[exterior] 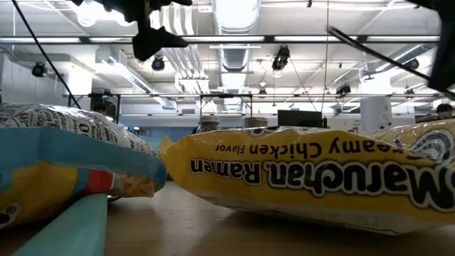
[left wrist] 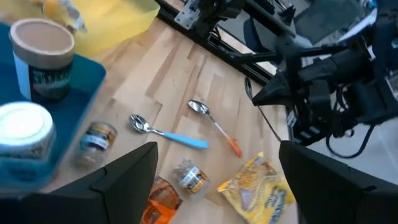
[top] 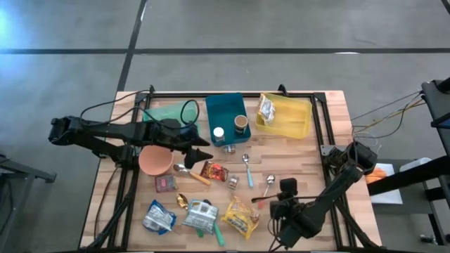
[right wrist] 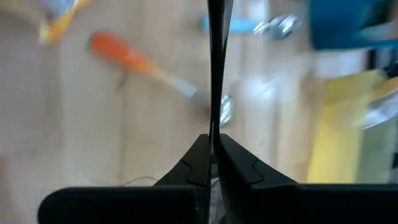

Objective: Pick & Place Food Item
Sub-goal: Put the black spoon into the green bin

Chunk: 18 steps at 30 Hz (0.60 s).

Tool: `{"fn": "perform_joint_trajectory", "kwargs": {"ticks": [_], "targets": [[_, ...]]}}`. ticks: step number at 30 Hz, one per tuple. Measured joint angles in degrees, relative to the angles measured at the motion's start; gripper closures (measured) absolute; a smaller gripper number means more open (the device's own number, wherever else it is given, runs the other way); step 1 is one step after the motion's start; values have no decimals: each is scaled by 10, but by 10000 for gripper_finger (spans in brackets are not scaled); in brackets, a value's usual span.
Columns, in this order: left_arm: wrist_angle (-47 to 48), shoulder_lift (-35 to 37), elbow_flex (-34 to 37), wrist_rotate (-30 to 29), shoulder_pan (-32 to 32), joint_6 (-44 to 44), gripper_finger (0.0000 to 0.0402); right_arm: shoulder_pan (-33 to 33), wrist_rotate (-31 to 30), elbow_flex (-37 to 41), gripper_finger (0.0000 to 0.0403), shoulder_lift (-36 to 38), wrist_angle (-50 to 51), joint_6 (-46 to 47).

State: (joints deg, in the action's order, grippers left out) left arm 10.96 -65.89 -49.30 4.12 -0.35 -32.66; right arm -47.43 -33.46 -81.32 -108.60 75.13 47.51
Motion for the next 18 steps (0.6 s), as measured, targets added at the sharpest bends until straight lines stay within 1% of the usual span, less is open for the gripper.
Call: {"fn": "perform_joint_trajectory", "kwargs": {"ticks": [5,7,9,13,15,18], "targets": [[0,0,0,0,-2,-35,59,24,-80,-12,391,0,-1,19],[0,-1,0,3,-3,-39,59,36,-104,-14,391,0,-3,8],[9,-1,-2,32,-3,-38,59,51,-117,-15,391,1,-13,-30],[45,-4,-19,105,-4,-41,59,83,-117,-16,391,1,-51,-144],[80,-10,-29,116,-5,-48,59,97,-117,-22,391,1,-68,-202],[122,-23,-43,116,-5,-55,59,115,-119,-37,391,1,-89,-281]]}}
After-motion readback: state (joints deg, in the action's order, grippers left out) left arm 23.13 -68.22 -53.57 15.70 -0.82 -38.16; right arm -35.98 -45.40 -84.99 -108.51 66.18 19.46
